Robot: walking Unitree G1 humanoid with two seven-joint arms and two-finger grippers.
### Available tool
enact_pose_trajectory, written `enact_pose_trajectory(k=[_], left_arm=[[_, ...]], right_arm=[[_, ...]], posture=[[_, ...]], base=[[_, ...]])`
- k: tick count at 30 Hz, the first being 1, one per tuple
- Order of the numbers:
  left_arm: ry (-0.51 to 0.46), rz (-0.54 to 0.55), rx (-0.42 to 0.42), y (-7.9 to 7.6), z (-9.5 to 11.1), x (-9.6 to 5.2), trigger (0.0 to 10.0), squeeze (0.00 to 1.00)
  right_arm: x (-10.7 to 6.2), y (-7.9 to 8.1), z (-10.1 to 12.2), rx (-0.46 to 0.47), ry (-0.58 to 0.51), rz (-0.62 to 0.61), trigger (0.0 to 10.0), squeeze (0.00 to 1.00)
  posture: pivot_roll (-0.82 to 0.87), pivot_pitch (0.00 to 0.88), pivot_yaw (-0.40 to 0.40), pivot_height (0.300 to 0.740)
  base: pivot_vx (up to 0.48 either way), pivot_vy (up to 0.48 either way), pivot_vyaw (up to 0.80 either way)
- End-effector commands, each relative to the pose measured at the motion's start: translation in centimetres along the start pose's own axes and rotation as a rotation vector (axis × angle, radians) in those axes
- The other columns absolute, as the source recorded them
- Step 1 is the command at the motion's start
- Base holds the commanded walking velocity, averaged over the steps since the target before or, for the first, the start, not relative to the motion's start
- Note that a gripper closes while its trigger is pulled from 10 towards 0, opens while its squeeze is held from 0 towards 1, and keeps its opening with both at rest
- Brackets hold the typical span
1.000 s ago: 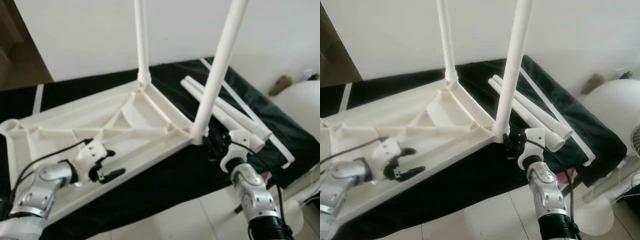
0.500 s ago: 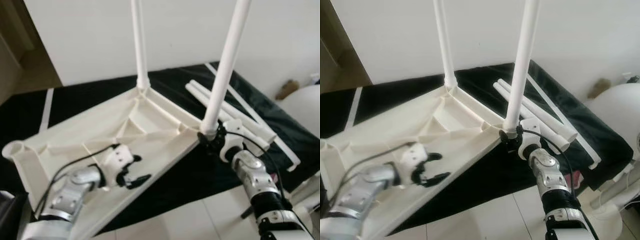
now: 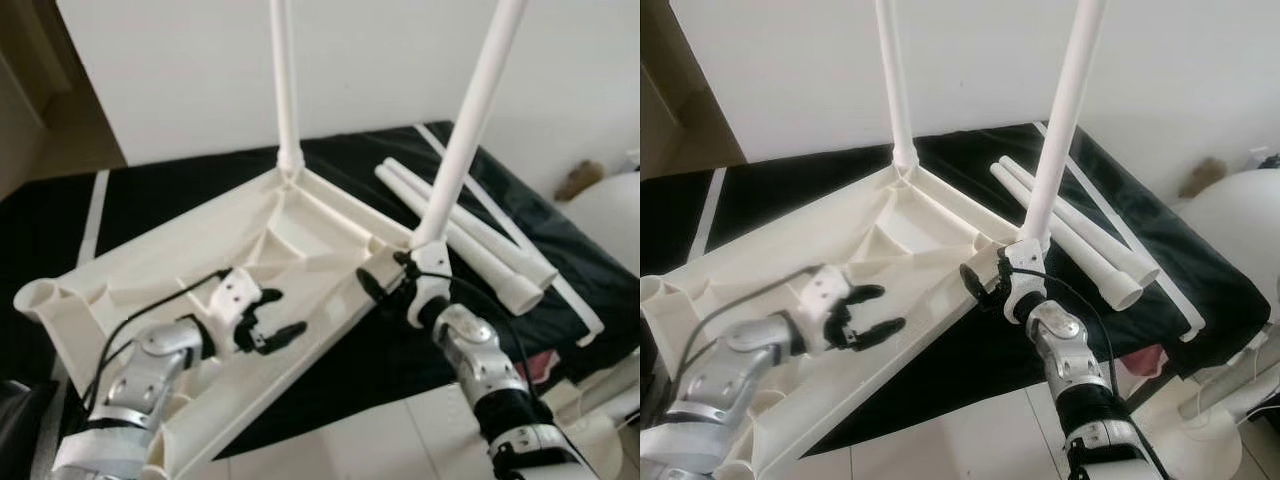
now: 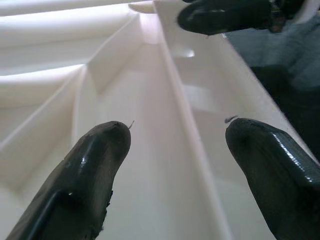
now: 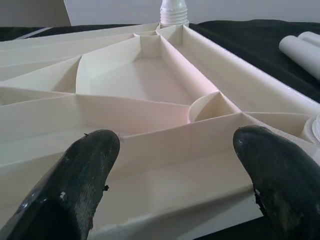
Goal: Building children table
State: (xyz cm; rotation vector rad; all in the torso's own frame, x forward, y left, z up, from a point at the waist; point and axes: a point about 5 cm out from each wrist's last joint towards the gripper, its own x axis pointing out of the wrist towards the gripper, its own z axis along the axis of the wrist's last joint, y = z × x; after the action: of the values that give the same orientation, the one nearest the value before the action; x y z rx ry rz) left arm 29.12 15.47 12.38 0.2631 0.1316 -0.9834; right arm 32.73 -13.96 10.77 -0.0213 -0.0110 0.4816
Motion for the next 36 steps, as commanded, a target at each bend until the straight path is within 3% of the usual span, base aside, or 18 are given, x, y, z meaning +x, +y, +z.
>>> enact_pose_trajectory(k=[1,7,12,18,23,26,36], left_arm=[[-0.001,0.045,0.007,1.1,0.1,-1.0,10.0,0.0],[0.031,0.099,0.027,2.8,0.0,-2.9,10.0,0.0],[0.073,0.182,0.041,4.8,-0.3,-4.8,10.0,0.0],[0.093,0.232,0.031,6.0,-0.5,-6.0,10.0,0.0],[0.115,0.349,0.089,8.1,-0.2,-7.1,10.0,0.0],[0.104,0.382,0.079,8.6,0.0,-7.2,10.0,0.0],[0.133,0.341,0.099,8.2,-0.8,-8.0,10.0,0.0]], right_arm=[[-0.4,0.1,-0.1,0.013,-0.019,-0.019,10.0,0.0],[-1.2,0.2,0.2,0.019,-0.08,-0.104,10.0,0.0],[-2.1,-0.3,0.6,0.014,-0.133,-0.256,10.0,0.0],[-2.8,-0.5,0.5,0.026,-0.135,-0.359,10.0,0.0],[-3.7,-0.5,-0.6,0.063,-0.092,-0.457,10.0,0.0],[-3.8,-0.4,-0.8,0.083,-0.082,-0.475,10.0,0.0],[-4.5,0.2,-2.4,0.125,0.001,-0.597,10.0,0.0]], posture=[[-0.04,0.02,0.015,0.74],[-0.03,0.028,0.006,0.74],[-0.03,0.034,0.006,0.74],[-0.03,0.04,0.011,0.74],[-0.04,0.048,0.02,0.74],[-0.04,0.049,0.023,0.74],[-0.04,0.051,0.014,0.74]], base=[[0.0,0.0,0.0],[0.0,0.0,0.0],[0.0,0.0,0.0],[0.0,0.0,0.0],[0.0,0.0,0.0],[0.0,0.0,0.0],[0.0,0.0,0.0]])
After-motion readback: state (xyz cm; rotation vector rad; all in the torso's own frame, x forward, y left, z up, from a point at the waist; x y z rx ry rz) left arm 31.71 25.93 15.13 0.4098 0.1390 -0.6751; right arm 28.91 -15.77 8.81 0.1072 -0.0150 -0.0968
